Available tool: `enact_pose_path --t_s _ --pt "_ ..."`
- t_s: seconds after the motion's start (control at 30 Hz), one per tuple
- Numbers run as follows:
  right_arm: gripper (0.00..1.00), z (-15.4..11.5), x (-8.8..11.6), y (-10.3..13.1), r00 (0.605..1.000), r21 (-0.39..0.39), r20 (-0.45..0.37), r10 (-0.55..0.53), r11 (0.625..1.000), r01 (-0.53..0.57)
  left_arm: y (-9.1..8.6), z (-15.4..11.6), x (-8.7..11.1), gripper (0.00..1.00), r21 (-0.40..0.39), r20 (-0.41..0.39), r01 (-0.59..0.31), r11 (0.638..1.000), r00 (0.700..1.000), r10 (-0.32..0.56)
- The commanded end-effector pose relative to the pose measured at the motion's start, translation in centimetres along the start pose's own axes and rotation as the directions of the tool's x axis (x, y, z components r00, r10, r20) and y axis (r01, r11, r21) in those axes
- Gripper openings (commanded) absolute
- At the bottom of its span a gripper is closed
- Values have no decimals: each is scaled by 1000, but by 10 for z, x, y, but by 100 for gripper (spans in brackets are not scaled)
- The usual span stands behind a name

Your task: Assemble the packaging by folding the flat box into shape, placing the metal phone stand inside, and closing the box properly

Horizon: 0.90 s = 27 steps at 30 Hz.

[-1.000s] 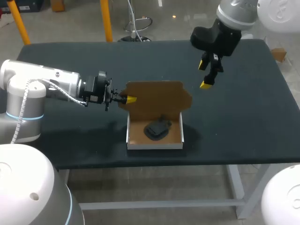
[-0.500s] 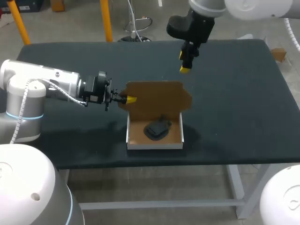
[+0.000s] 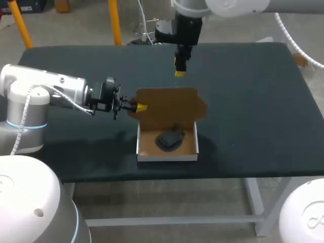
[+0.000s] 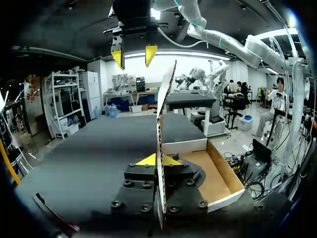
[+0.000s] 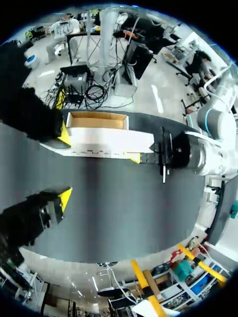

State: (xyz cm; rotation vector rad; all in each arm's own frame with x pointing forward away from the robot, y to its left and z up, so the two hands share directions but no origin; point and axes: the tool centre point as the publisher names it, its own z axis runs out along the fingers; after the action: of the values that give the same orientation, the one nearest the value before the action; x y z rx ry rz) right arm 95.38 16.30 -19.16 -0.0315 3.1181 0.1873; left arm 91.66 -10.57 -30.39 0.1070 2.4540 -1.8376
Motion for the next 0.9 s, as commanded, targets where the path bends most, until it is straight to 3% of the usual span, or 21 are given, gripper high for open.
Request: enact_pose_path --t_s 0.03,0.53,0.9 --pt "53 10 -7 10 999 127 -35 -5 992 9 1 0 1 0 2 0 -1 1000 1000 1" --pt "49 35 10 25 995 127 -69 -66 989 74 1 0 1 0 2 0 -1 1000 1000 1" --pt "48 39 29 22 995 116 -70 -74 990 82 1 0 1 0 2 0 -1 1000 1000 1"
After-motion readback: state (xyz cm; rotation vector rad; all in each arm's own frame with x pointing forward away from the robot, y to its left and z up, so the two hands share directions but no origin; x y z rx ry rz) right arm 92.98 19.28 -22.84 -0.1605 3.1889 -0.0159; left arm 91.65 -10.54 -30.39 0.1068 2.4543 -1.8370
